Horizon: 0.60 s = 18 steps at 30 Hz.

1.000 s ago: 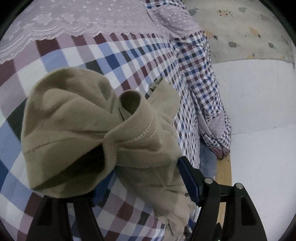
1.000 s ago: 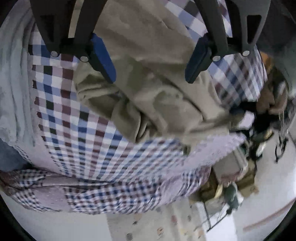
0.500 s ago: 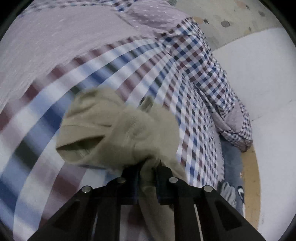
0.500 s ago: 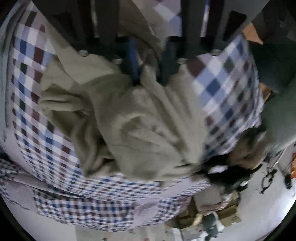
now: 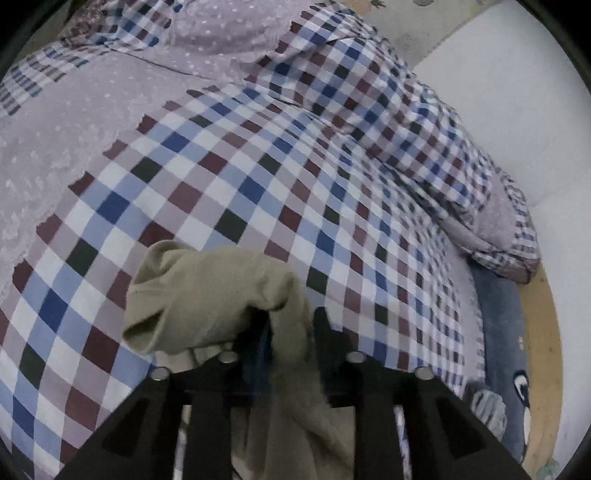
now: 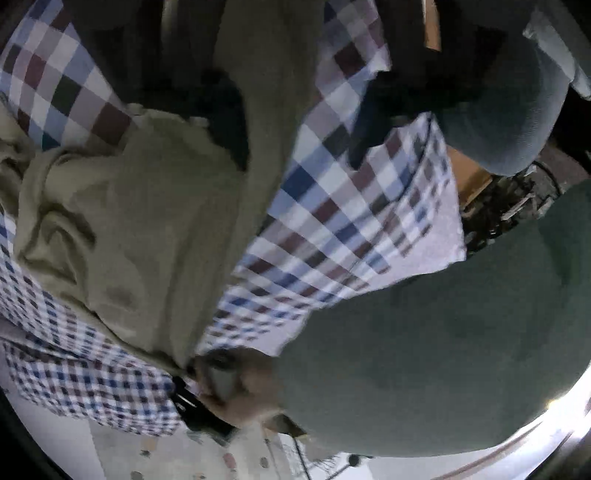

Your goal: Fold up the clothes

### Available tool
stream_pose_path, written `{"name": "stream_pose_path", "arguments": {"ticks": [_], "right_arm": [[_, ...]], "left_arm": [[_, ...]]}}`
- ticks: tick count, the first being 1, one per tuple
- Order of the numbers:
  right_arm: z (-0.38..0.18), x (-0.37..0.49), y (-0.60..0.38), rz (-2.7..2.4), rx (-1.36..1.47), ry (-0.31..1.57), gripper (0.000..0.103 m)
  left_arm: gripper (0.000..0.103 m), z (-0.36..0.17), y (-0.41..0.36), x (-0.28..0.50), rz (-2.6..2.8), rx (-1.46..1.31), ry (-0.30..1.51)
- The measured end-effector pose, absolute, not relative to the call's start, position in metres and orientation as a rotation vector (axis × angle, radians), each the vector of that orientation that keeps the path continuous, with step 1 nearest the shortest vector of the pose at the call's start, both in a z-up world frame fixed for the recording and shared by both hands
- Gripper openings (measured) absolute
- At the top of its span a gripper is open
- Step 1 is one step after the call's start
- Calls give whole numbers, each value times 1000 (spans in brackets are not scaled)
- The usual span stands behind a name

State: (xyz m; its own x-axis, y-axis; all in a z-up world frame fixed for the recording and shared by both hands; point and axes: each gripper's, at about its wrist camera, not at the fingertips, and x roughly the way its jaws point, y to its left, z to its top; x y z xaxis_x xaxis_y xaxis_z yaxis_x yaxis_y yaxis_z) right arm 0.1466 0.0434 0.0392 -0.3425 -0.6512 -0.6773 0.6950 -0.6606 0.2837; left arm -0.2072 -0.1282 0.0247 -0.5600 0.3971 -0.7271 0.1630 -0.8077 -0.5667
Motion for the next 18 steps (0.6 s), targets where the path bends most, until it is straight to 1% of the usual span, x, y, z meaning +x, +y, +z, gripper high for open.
{"name": "stream_pose_path", "arguments": {"ticks": [1,2,3,6,8,11,14,18], "right_arm": [[42,146,47,-2036,1012,62,68],[44,145,51,-2010,1019,55,72],[45,146,58,-1980,1030,54,73],[56,149,96,-1937,1009,43,75],[66,146,135,-1981,972,-3,77],[73,136,176,-2045,938,-125,79],[75,125,207,-2100,914,-241,79],[67,111,207,-2237,946,-279,79]], "left_arm": [[49,26,-135,-200,2490,-1366,-926],[70,28,-142,-193,2484,-1335,-943],[84,32,-149,-185,2492,-1313,-959],[85,41,-175,-153,2515,-1281,-993],[85,48,-182,-131,2543,-1275,-970],[85,63,-184,-81,2612,-1242,-856],[85,71,-168,-23,2641,-1198,-710],[85,74,-111,63,2636,-1167,-470]]}}
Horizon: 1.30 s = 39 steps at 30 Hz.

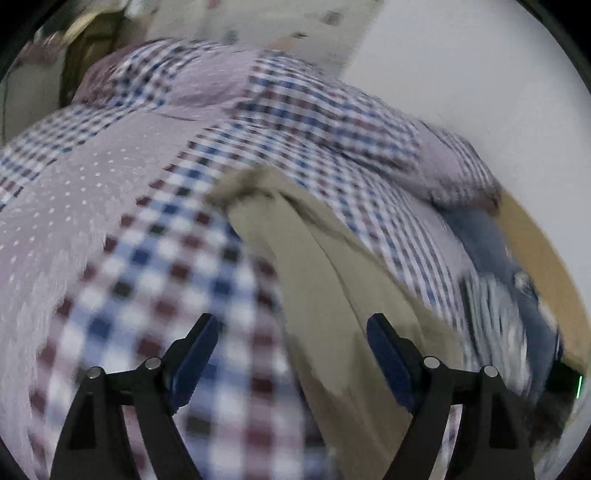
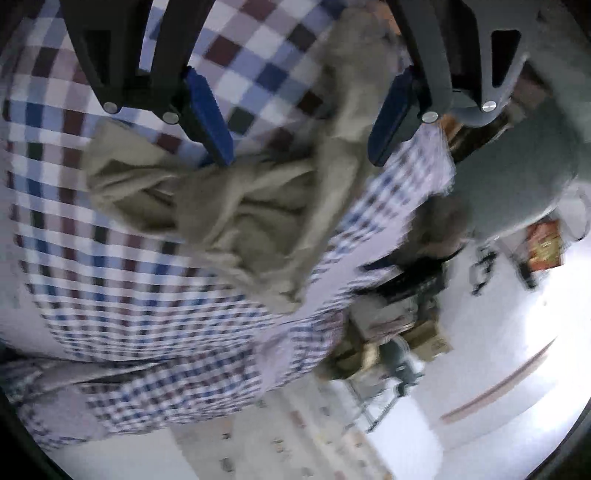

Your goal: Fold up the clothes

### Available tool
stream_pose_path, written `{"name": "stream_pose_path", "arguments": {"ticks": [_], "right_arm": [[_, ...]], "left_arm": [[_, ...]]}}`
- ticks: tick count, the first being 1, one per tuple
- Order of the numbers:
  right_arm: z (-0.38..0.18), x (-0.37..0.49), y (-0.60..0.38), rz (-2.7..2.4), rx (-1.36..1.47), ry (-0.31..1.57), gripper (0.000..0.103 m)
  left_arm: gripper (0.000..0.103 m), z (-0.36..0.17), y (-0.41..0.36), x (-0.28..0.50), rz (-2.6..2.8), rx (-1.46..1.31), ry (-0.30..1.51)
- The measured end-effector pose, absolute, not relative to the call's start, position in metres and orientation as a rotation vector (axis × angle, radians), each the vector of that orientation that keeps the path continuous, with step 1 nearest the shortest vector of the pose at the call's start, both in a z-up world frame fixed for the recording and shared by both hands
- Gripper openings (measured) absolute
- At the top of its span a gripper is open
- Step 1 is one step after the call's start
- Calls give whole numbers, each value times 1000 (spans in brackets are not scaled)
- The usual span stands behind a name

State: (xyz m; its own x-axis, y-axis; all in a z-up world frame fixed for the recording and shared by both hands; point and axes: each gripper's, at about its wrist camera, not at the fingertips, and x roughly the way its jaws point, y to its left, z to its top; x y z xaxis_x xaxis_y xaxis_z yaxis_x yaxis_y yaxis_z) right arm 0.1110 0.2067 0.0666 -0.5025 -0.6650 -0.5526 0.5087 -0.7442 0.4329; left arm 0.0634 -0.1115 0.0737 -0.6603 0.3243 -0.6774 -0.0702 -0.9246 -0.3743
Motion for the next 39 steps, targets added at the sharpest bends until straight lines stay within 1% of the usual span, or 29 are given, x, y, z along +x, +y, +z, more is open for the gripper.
{"name": "stream_pose_path", "arguments": {"ticks": [2,6,8,12,15,16,17,18,19,20,21,22,24,27,29,32,34,37,39], "right_arm": [[68,107,216,-2285,944,-316,79],[67,96,233,-2379,888,-465,79],[67,89,241,-2404,863,-533,79],[60,68,247,-2409,868,-644,79],[49,56,238,-2384,922,-674,75],[46,53,232,-2392,950,-646,70],[44,50,225,-2401,979,-616,61],[40,46,217,-2419,1012,-573,57],[37,42,209,-2436,1044,-532,48],[32,39,203,-2453,1073,-504,31],[28,37,197,-2469,1099,-478,19],[26,36,193,-2477,1106,-464,3],[31,40,184,-2479,1066,-444,3],[62,60,162,-2449,908,-353,3],[89,84,136,-2424,778,-237,3],[119,121,92,-2355,613,-55,3],[122,150,50,-2264,557,77,3],[103,189,-10,-2125,546,276,3],[78,216,-42,-2036,560,432,3]], "left_arm": [[85,72,-79,100,2617,-1157,-404],[85,57,-19,155,2534,-1202,-323],[85,48,4,175,2509,-1232,-241],[85,33,53,202,2510,-1243,-57],[85,32,67,206,2491,-1224,-12],[85,35,63,205,2490,-1222,-42],[85,38,59,205,2489,-1219,-74],[85,41,54,205,2488,-1217,-106],[85,44,50,204,2486,-1214,-137],[85,49,37,202,2494,-1213,-199],[85,54,25,200,2501,-1210,-263],[85,59,10,197,2513,-1206,-334],[85,65,-10,193,2537,-1174,-470],[85,79,-66,196,2615,-1069,-701],[85,84,-108,199,2662,-1001,-872],[85,78,-154,206,2661,-986,-1055],[85,73,-184,210,2654,-974,-1176],[85,59,-198,213,2624,-976,-1190],[85,50,-199,215,2612,-996,-1209]]}}
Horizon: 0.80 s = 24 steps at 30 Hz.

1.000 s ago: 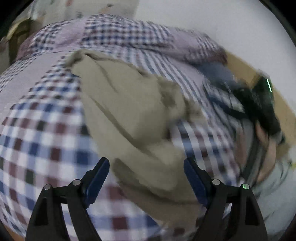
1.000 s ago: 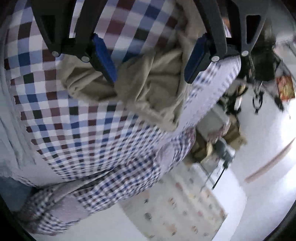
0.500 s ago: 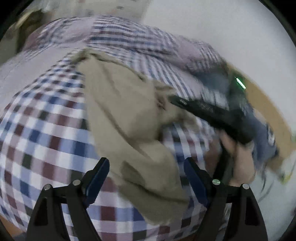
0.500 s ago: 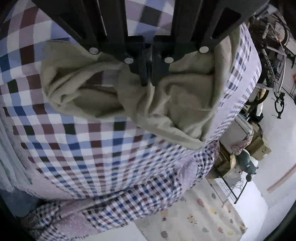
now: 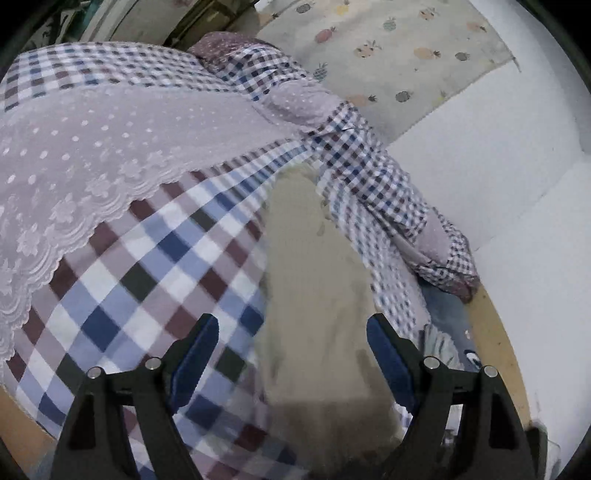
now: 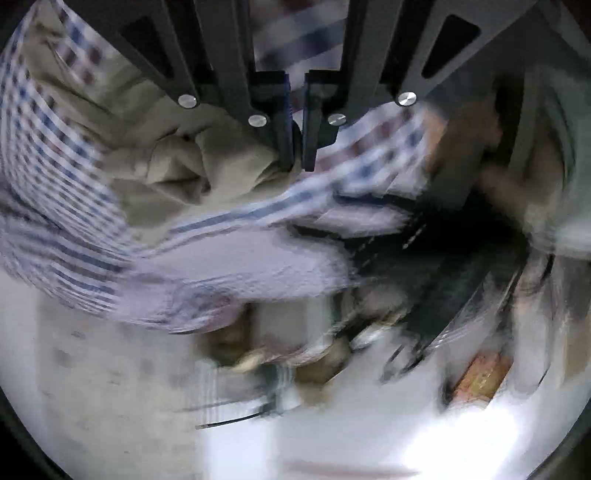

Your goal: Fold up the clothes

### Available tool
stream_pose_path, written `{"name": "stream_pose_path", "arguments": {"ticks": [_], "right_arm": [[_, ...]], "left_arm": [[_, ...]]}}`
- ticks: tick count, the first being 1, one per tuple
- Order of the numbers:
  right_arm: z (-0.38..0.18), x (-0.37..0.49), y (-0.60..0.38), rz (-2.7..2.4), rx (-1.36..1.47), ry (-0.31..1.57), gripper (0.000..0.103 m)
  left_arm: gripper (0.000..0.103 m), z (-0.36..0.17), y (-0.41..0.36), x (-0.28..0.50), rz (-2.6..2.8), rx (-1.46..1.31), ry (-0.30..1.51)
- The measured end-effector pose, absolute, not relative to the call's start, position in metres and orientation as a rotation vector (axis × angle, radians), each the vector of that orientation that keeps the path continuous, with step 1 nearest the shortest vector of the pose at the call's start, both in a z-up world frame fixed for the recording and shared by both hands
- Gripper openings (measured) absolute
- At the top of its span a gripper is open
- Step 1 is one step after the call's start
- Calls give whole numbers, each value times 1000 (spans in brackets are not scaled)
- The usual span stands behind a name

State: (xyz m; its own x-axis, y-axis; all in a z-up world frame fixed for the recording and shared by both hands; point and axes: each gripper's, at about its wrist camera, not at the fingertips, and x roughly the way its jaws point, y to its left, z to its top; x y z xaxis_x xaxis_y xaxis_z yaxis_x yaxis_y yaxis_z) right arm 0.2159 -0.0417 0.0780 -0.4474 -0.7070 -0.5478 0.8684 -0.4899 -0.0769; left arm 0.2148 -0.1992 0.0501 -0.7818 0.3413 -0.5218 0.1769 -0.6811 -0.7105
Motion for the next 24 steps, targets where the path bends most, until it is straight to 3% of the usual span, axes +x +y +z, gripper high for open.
{"name": "stream_pose_path", "arguments": {"ticks": [4,6,10,17,24], "right_arm": [[36,256,-83,-1910,582,674,9],[34,257,-78,-1897,584,670,17],[50,244,-55,-1880,588,511,46],[73,225,-15,-1897,577,329,49],[79,145,61,-2141,740,-72,50]], "left_arm": [[85,37,-201,210,2591,-1060,-1226],[85,36,-199,207,2596,-1070,-1214],[85,42,-194,208,2624,-1028,-1138],[85,66,-184,216,2743,-950,-973],[85,104,-117,178,2854,-1014,-355]]}}
